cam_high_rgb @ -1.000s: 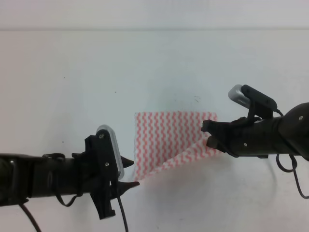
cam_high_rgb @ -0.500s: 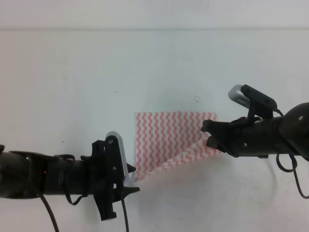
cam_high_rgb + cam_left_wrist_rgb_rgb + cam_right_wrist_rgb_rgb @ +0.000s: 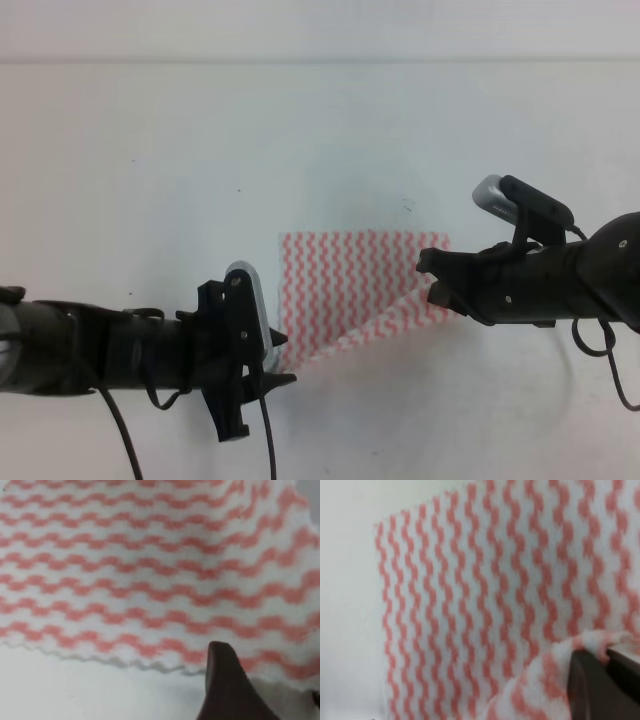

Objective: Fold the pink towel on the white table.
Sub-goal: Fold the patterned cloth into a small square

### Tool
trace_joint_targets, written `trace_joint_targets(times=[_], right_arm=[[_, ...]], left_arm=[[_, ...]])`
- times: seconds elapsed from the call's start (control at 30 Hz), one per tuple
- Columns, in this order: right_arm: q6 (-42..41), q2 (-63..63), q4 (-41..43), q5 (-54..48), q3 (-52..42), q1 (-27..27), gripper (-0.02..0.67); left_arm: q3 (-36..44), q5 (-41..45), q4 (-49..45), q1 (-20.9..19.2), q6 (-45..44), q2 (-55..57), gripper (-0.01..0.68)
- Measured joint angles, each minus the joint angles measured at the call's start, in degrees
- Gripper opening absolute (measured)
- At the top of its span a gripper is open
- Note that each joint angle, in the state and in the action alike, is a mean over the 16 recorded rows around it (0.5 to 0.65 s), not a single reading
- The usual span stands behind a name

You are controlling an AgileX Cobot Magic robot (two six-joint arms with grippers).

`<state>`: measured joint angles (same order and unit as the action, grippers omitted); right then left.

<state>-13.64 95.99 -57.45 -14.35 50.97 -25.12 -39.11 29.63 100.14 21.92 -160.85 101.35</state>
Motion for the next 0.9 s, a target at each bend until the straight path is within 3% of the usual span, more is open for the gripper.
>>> trace_joint_targets(times=[0.57,0.9], right_arm=[[0.0,0.0,0.1,-0.5,0.0,0.0,-0.002],[0.0,0.0,0.0,-1.5,0.0,0.0,-0.002]], left_arm=[[-0.2,3.1,-0.1,0.0,2.1,-0.7,0.006],[-2.6,1.3,-0.3,0.0,9.4,-2.2,0.000]])
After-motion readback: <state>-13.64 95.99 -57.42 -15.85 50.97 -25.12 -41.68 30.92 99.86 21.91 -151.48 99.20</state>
